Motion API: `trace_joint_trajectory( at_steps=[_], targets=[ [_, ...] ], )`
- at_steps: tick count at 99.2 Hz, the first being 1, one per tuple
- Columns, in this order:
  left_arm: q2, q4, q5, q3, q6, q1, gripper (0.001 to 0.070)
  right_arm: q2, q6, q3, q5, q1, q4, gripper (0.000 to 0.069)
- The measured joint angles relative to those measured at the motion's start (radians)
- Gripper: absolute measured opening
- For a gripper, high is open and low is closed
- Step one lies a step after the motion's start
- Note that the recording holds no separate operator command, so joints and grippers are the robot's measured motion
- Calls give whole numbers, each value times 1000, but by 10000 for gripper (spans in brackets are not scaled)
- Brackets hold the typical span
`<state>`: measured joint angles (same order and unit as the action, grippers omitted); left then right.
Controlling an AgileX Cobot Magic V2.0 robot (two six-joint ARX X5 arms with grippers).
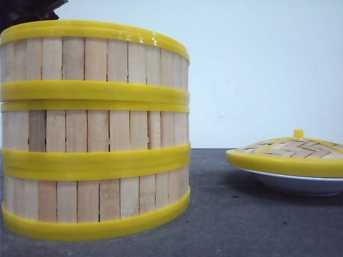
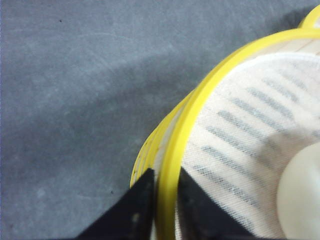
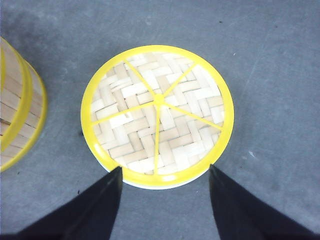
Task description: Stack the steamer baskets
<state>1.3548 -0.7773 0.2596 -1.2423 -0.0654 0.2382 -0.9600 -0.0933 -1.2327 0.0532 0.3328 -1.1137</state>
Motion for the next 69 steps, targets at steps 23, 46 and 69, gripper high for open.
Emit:
trace_joint_trajectory(
  at_steps=[23, 46, 69],
  targets=[
    [0, 5, 0, 0, 2, 0, 227, -1, 0, 4, 0, 0, 51, 331],
    [-59, -1, 0, -8, 2, 0, 229, -48, 0, 33, -8, 0, 111, 332],
    [-230, 11, -78, -48, 2, -8, 229, -163, 0, 33, -65, 0, 162, 331]
  ],
)
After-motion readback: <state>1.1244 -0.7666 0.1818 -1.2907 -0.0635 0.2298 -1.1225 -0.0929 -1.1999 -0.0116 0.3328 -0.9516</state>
